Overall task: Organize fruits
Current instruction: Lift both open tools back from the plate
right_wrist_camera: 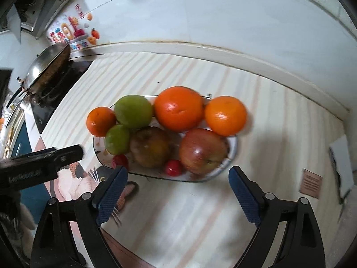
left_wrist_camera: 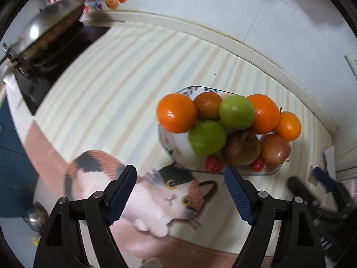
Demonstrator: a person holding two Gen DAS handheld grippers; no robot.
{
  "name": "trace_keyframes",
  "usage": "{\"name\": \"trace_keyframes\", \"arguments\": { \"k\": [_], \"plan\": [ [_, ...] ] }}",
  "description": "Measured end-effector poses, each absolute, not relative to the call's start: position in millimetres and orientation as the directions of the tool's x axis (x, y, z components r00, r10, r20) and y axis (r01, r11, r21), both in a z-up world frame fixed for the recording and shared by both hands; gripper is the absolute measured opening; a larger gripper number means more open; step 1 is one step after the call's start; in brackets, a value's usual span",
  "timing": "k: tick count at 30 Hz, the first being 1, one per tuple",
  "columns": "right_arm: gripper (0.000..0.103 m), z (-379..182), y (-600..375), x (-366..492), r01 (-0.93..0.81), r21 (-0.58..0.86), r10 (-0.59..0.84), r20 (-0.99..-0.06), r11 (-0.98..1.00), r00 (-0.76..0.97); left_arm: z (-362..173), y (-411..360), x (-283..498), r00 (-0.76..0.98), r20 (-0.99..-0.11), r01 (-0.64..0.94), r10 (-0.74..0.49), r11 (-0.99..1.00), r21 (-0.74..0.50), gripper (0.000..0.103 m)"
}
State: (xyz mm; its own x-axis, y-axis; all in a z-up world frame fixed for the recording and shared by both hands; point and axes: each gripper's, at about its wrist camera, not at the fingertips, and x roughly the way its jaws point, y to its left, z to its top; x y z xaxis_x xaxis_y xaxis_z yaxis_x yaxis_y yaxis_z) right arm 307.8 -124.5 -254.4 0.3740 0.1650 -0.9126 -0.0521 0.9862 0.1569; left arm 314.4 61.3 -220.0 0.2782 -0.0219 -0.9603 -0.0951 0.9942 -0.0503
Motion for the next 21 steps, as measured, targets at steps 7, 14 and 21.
{"name": "trace_keyframes", "arguments": {
  "k": [7,14,21],
  "plan": [
    [0.098,-211,-140,283,-0.031,0.145,0.145,-0.904,0.989,0.403,-184,53,284,0.329,-0.944,-0.067,0.023,0.998,0.001,0.08],
    [0.098,-162,-150,252,-0.022,0.158,0.151,-0.879,0.987,0.452,-135,35,250,0.391,-0.92,-0.032,0.011,0.999,-0.001,0.08],
    [0.099,-102,-157,212,-0.028,0.161,0.152,-0.848,0.987,0.508,-77,18,210,0.471,-0.882,0.001,-0.005,1.0,-0.006,0.08]
  ]
}}
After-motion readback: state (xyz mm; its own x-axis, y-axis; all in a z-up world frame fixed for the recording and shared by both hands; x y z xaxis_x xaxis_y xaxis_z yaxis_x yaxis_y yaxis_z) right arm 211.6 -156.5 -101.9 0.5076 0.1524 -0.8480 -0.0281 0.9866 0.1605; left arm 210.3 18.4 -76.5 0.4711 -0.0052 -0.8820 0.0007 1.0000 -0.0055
